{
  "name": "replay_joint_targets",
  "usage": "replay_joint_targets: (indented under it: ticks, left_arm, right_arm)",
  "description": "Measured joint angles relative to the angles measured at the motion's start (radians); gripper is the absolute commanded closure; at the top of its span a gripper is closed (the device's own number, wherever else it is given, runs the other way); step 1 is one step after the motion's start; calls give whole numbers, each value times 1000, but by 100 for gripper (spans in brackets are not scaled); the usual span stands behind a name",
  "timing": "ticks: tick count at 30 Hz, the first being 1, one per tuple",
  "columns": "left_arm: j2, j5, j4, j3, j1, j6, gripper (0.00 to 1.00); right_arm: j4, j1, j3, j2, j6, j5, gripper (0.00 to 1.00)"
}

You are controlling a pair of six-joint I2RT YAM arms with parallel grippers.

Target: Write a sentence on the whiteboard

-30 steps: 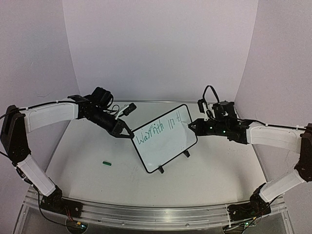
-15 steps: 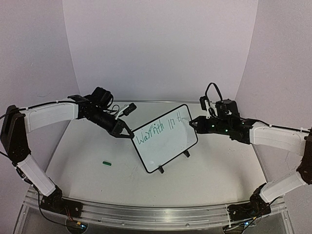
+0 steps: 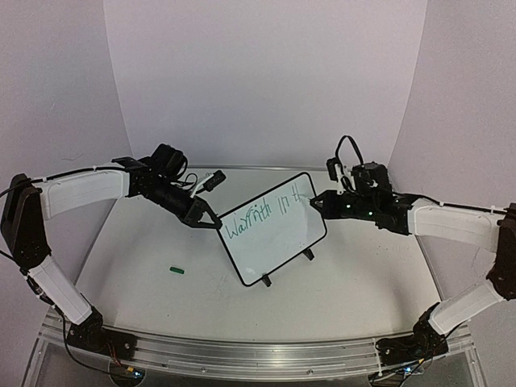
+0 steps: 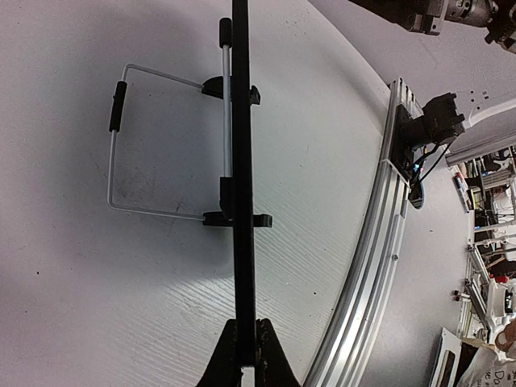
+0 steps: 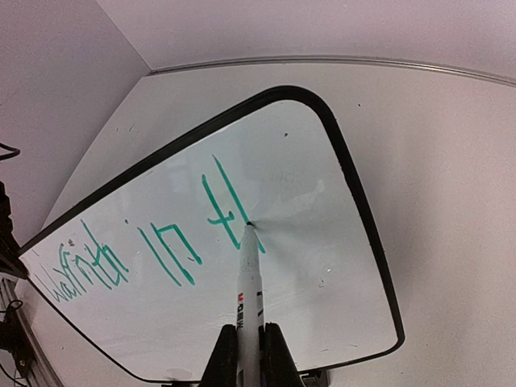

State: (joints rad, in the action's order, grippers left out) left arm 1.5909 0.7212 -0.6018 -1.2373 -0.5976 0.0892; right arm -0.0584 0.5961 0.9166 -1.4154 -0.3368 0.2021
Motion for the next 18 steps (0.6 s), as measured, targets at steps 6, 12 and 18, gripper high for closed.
replay_joint_targets:
  ticks: [6,12,18]
  left_arm:
    - [0,0,0,0,0,-1,100]
    - [0,0,0,0,0,-1,100]
    - [0,0,0,0,0,-2,100]
  right_arm:
    - [-1,0,7,-5,3,-13,100]
    - [-1,0,7,-5,3,-38,100]
    - [-1,0,9,-5,4,-58,100]
